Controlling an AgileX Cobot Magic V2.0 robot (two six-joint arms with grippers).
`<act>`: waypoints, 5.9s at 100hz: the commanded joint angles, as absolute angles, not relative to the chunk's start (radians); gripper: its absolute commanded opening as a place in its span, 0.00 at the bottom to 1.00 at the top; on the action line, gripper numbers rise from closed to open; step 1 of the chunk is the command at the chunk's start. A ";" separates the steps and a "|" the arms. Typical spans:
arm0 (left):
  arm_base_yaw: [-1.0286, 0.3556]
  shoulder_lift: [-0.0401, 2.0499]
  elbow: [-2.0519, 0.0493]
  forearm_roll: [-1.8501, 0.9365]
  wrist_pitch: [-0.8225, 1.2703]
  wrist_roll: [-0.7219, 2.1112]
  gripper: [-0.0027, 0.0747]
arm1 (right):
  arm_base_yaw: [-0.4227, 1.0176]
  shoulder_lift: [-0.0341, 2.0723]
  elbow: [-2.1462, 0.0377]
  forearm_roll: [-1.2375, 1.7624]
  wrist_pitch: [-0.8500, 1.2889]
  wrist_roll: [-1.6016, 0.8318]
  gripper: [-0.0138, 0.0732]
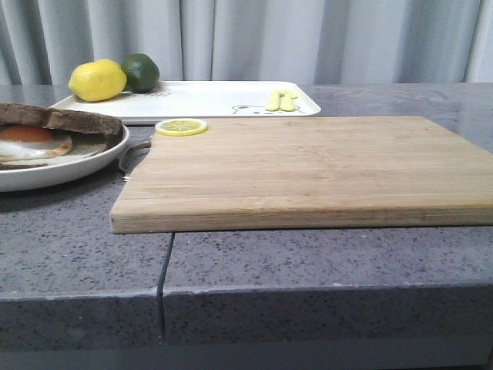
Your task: Place bread and move sandwich to tray
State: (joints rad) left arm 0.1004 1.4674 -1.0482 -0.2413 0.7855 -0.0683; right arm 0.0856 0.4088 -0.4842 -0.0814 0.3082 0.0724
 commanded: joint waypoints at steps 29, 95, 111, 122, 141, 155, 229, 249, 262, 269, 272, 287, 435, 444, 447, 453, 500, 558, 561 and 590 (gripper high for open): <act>0.237 1.380 -1.152 -0.579 0.844 0.141 0.01 | 0.080 0.413 -0.511 -0.096 0.225 0.077 0.68; 0.289 1.483 -1.281 -1.122 0.896 0.319 0.01 | 0.080 0.413 -0.511 -0.096 0.218 0.077 0.68; 0.240 1.559 -1.398 -1.119 0.898 0.262 0.01 | 0.080 0.413 -0.511 -0.096 0.218 0.077 0.68; 0.188 1.626 -1.485 -1.102 0.898 0.215 0.01 | 0.080 0.413 -0.511 -0.096 0.218 0.077 0.68; 0.089 1.743 -1.651 -0.919 0.878 0.057 0.01 | 0.080 0.413 -0.511 -0.096 0.219 0.077 0.68; 0.036 1.841 -1.774 -0.896 0.878 0.006 0.01 | 0.080 0.413 -0.511 -0.096 0.219 0.077 0.68; -0.031 2.189 -2.192 -0.697 0.941 -0.171 0.01 | 0.080 0.413 -0.511 -0.096 0.219 0.077 0.68; -0.038 2.222 -2.194 -0.695 0.953 -0.171 0.01 | 0.080 0.413 -0.511 -0.096 0.217 0.077 0.68; -0.057 2.238 -2.194 -0.690 0.949 -0.171 0.01 | 0.080 0.413 -0.511 -0.096 0.217 0.077 0.68; -0.061 2.238 -2.194 -0.666 0.942 -0.171 0.01 | 0.080 0.413 -0.511 -0.096 0.217 0.077 0.68; -0.061 2.238 -2.194 -0.664 0.941 -0.171 0.01 | 0.080 0.413 -0.511 -0.096 0.217 0.077 0.68; -0.061 2.242 -2.194 -0.664 0.931 -0.171 0.01 | 0.080 0.413 -0.511 -0.096 0.218 0.077 0.68; -0.047 2.249 -2.271 -0.575 1.063 -0.171 0.42 | 0.080 0.413 -0.511 -0.096 0.212 0.077 0.68; -0.042 2.245 -2.335 -0.555 1.109 -0.171 0.42 | 0.080 0.413 -0.511 -0.096 0.212 0.077 0.68; -0.037 2.243 -2.355 -0.555 1.121 -0.171 0.42 | 0.080 0.413 -0.511 -0.096 0.212 0.077 0.68; -0.028 2.233 -2.399 -0.553 1.149 -0.171 0.42 | 0.080 0.413 -0.511 -0.096 0.212 0.077 0.68; -0.016 2.002 -2.499 -0.487 1.249 -0.112 0.42 | 0.080 0.413 -0.511 -0.096 0.213 0.077 0.68; -0.408 1.677 -2.395 0.069 1.249 -0.079 0.42 | 0.080 0.413 -0.511 -0.096 0.224 0.077 0.68; -0.427 1.663 -2.371 0.101 1.249 -0.079 0.42 | 0.080 0.413 -0.511 -0.096 0.224 0.077 0.68; -0.530 1.458 -1.991 0.268 1.105 -0.195 0.42 | 0.080 0.413 -0.511 -0.096 0.227 0.077 0.68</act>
